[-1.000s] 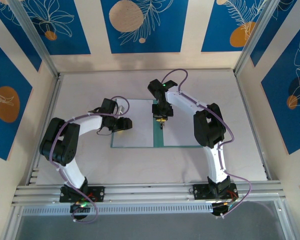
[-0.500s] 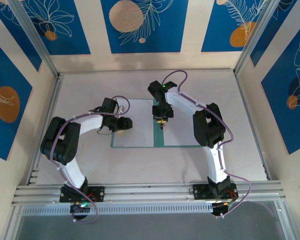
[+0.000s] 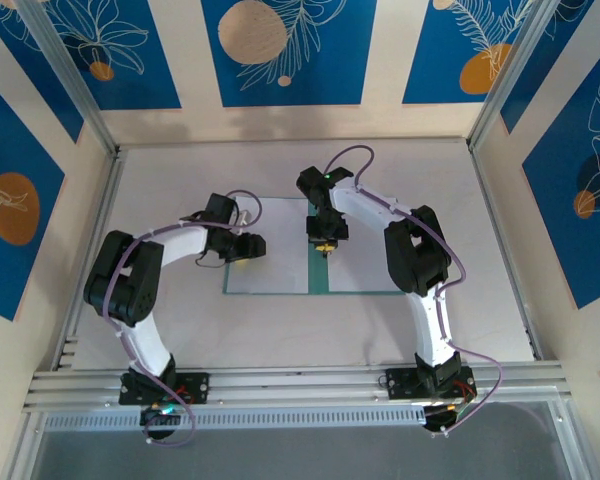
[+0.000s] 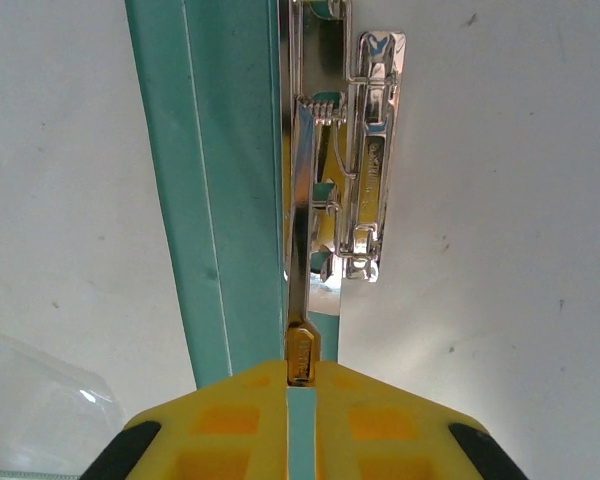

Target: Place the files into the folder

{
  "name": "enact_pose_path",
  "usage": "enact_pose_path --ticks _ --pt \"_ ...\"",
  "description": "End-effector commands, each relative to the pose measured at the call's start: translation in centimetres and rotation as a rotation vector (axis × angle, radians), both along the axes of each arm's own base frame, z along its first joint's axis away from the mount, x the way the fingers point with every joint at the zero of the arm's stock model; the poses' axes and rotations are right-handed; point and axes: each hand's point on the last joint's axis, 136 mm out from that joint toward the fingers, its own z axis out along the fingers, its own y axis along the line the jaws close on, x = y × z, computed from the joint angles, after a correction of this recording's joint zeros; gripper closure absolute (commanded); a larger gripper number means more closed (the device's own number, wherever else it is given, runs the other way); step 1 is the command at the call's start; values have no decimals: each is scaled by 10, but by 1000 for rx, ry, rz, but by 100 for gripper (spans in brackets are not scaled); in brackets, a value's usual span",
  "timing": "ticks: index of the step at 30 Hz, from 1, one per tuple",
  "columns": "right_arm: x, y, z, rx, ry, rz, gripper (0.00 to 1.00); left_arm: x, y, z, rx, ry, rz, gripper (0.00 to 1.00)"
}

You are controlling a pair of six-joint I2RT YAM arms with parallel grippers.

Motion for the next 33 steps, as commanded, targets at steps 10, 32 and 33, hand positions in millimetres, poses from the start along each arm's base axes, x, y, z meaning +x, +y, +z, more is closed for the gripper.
enact_pose_path --ticks 10,32,33 --pt "-10 -20 -19 -103 38 11 89 -21 13 -35 122 108 -14 43" --pt "-14 -32 -33 -116 57 -5 89 -23 15 -41 142 129 -15 44" --pt "-14 -33 -34 -117 58 -5 89 -23 15 -41 142 129 -15 44"
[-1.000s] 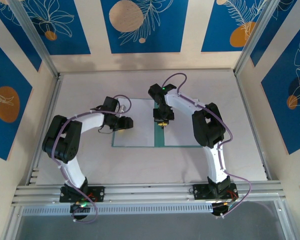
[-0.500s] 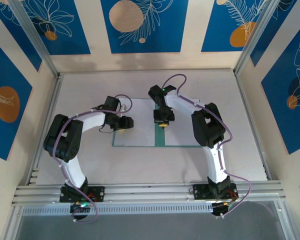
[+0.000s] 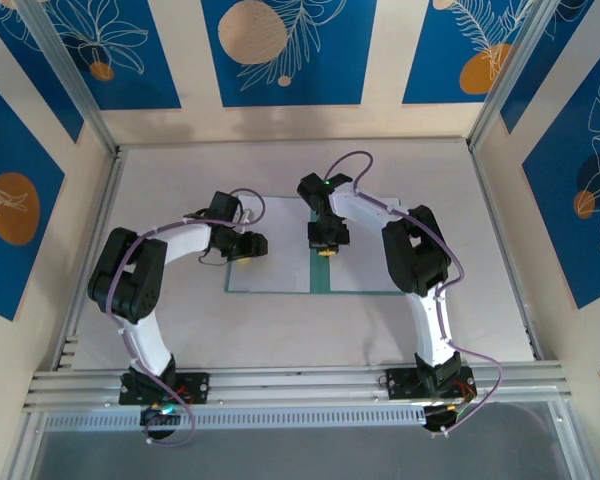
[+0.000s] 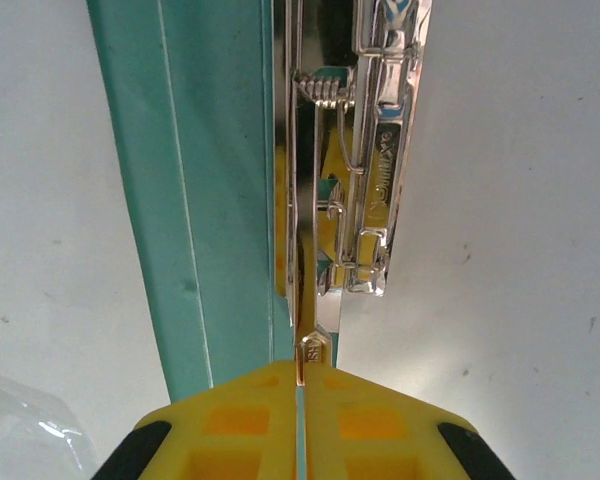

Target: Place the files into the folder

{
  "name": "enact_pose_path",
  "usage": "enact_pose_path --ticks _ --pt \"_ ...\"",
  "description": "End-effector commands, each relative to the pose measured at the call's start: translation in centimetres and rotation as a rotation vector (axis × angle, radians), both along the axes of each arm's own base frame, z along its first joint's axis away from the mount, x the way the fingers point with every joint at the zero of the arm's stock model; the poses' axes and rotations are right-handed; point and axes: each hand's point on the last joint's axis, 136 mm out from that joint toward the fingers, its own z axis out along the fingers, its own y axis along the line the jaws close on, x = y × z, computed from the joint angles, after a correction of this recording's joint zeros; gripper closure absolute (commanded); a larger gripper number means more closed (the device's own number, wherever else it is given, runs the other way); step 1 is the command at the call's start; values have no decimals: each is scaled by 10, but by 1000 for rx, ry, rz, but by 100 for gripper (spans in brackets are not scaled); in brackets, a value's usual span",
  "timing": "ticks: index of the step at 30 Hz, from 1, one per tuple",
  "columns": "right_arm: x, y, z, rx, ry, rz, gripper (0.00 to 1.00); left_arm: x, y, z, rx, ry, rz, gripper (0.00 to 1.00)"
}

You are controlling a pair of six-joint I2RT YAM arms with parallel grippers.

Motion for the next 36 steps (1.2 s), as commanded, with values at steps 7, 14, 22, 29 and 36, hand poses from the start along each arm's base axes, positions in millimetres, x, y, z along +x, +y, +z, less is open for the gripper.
enact_pose_path --ticks 7,14,22,29,36 --pt "-11 -29 -23 -92 60 -17 86 -27 19 -40 120 128 -7 44" --pt "-12 -30 -28 -88 67 -19 83 -27 19 -40 124 130 -8 44" --pt "-13 -29 -35 -74 76 -18 82 -27 20 -41 129 132 -9 44" --pt "-14 -27 -42 -64 86 -19 82 -28 20 -40 129 133 -10 44" --pt "-16 -26 -48 -61 96 -17 82 -29 20 -42 128 137 -8 45"
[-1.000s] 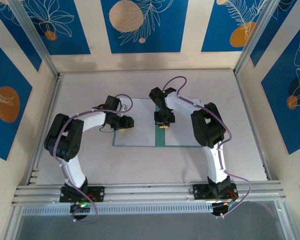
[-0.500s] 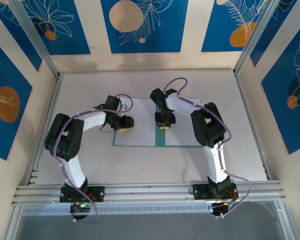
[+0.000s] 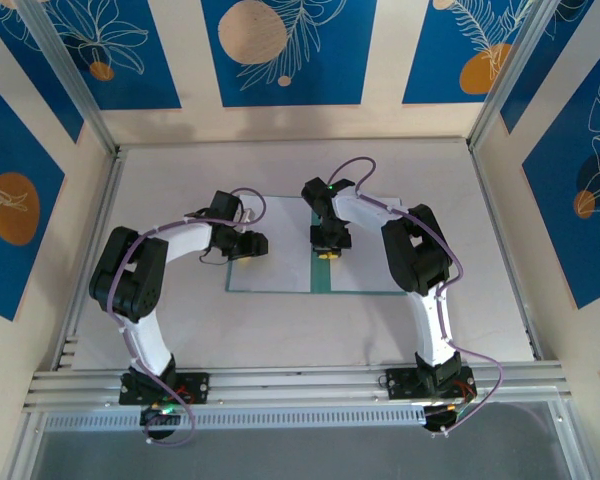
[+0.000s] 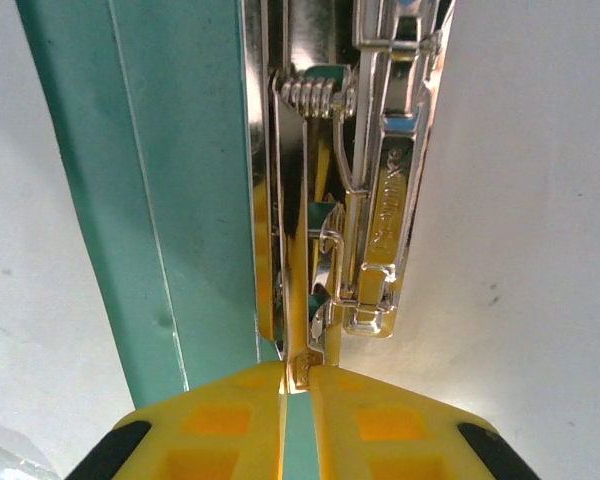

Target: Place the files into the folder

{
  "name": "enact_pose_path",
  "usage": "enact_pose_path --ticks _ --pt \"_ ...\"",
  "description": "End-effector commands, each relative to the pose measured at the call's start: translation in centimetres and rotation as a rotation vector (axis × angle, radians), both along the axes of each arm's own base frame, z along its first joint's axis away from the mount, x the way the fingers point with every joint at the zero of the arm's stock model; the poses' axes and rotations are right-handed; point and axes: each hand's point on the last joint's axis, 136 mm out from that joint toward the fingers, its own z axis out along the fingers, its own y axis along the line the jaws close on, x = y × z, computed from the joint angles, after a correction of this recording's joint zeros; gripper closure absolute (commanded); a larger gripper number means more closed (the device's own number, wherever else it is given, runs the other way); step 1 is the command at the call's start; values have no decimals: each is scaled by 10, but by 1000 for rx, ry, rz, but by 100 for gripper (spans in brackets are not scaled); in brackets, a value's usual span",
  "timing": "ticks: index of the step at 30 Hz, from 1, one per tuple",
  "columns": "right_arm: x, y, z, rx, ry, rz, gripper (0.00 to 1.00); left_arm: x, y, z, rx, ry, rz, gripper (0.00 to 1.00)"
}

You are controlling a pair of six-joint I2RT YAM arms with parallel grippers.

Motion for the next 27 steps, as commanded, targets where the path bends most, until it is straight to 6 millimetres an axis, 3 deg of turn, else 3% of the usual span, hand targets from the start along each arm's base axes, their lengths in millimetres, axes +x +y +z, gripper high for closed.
enact_pose_path --ticks 1,17,27 --pt "-15 -22 -31 -90 85 -2 82 -31 21 -41 127 137 -6 45" --pt "-15 -13 -34 -91 92 22 81 -30 19 -41 123 141 -7 45" --pt "-7 -6 -24 -78 67 37 79 -28 19 -40 123 142 -7 45"
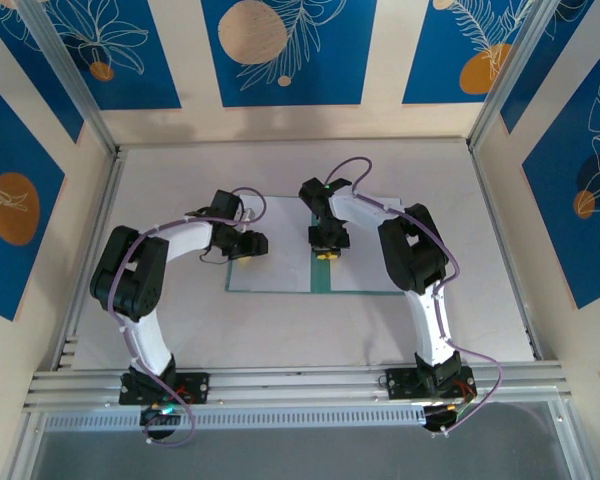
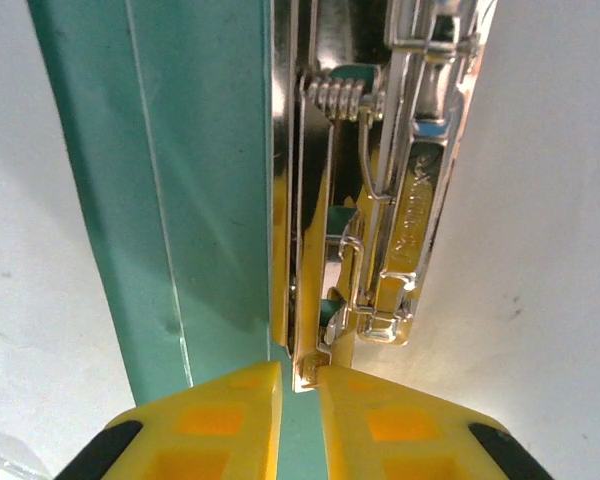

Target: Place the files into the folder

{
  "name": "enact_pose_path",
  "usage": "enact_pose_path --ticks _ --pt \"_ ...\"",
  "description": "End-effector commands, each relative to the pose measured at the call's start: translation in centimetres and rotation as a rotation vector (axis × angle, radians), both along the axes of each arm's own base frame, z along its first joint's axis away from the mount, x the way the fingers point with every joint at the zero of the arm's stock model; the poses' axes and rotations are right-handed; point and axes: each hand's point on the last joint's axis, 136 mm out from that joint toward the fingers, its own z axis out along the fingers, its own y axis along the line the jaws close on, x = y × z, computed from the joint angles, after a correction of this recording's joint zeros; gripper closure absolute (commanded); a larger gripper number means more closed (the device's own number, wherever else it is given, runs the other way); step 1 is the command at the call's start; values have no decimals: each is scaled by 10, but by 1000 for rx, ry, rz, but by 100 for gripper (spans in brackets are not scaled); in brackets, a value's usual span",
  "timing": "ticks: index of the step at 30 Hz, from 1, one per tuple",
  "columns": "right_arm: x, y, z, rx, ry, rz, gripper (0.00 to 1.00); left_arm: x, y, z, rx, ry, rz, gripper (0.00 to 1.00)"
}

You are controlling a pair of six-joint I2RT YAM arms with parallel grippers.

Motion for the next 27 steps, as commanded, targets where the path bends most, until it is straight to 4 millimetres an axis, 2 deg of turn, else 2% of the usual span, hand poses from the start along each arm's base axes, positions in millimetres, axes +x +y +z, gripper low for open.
enact_pose_path --ticks 1,10,20,24,27 --pt "-7 -9 -21 -67 50 15 79 -28 19 -40 120 132 -7 45" --pt "-1 -10 -8 -64 30 12 77 -26 19 -39 125 133 -4 45" --pt "11 -8 27 -34 -29 16 75 -26 20 -40 130 141 6 45" --pt "12 -5 44 5 -57 17 75 -21 17 -30 117 124 6 44" --pt "13 -3 58 56 -76 12 75 -17 14 -13 96 98 8 40"
